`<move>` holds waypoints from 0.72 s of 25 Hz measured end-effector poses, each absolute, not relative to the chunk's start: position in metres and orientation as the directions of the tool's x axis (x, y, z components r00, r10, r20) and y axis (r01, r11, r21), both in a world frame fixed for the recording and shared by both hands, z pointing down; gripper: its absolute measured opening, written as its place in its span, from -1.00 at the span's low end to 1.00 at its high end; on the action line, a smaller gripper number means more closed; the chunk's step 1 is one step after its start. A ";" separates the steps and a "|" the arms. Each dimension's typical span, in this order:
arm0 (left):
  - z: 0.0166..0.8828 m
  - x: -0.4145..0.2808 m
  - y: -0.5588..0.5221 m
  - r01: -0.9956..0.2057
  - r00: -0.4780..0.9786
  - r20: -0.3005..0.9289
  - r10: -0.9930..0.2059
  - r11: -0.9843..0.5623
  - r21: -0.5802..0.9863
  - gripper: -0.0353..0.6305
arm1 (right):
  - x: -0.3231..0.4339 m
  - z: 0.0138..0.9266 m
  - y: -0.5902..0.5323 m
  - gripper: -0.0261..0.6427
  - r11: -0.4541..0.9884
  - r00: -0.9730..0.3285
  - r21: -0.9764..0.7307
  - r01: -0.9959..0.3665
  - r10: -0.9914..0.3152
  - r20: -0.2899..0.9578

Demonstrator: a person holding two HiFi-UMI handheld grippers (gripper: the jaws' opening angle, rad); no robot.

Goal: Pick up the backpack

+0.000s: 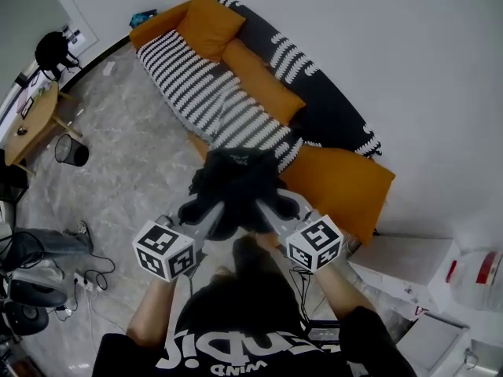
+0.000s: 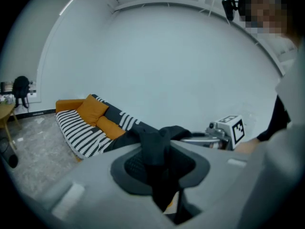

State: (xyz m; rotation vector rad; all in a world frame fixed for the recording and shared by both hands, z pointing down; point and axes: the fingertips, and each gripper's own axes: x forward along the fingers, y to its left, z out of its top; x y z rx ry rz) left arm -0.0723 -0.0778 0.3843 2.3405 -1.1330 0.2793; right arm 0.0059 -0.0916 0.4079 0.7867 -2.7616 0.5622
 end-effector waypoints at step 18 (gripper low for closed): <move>0.365 -0.087 0.150 -0.735 0.678 0.408 -0.611 -0.561 0.381 -0.62 | -0.009 0.392 0.140 -0.71 0.735 -0.808 -0.345 -0.584 -0.489 0.328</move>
